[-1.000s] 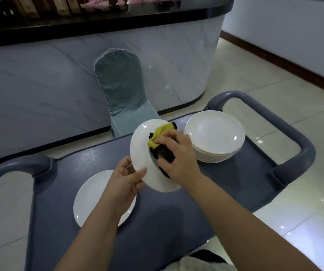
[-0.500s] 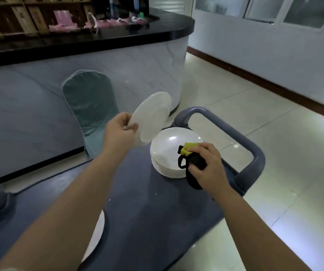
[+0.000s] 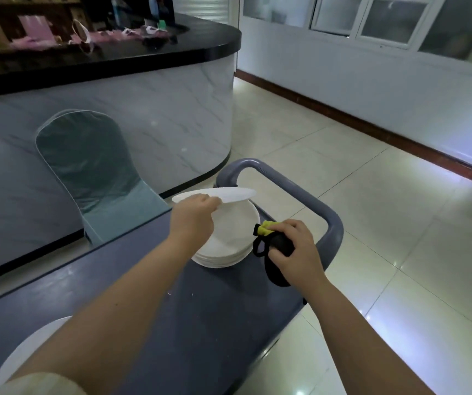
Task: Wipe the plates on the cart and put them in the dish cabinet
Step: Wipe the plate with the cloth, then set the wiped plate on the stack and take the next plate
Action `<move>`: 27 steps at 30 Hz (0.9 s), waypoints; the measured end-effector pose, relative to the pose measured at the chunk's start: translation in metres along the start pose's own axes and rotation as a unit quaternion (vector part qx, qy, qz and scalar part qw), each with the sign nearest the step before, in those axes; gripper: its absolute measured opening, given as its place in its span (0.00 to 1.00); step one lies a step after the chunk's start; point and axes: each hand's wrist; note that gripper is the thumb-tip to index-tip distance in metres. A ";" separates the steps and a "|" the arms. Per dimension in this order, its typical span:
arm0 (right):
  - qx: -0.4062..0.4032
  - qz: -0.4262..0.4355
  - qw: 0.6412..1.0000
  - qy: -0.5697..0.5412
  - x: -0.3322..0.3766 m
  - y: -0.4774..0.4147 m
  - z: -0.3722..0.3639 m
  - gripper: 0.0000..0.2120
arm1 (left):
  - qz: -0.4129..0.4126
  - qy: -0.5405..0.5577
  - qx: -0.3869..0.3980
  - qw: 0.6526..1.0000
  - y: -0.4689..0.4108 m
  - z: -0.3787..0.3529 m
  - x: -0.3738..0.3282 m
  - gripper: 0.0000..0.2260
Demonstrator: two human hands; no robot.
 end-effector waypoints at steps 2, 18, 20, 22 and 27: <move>0.005 -0.007 1.000 0.004 -0.005 0.001 0.001 0.18 | -0.013 0.019 0.010 1.000 0.010 -0.006 -0.001 0.15; 0.019 -0.027 0.999 0.003 -0.020 0.009 -0.002 0.21 | -0.065 0.031 0.113 0.991 0.083 -0.042 0.003 0.24; 0.031 -0.024 0.999 0.001 -0.018 0.007 -0.008 0.20 | -0.063 0.036 0.096 0.993 0.091 -0.043 0.007 0.23; 0.044 -0.022 0.999 -0.009 -0.012 0.004 -0.016 0.19 | -0.047 0.030 0.076 0.996 0.096 -0.040 0.009 0.18; 0.088 0.022 0.995 -0.046 0.021 -0.008 -0.046 0.19 | 0.038 -0.030 0.043 0.998 0.092 -0.007 0.018 0.11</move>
Point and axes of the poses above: each hand's wrist, its own y-axis away from the middle knuckle, its own z-axis out of the back of the hand, x = y × z, and after that the axes turned 8 degrees about -x, right-handed
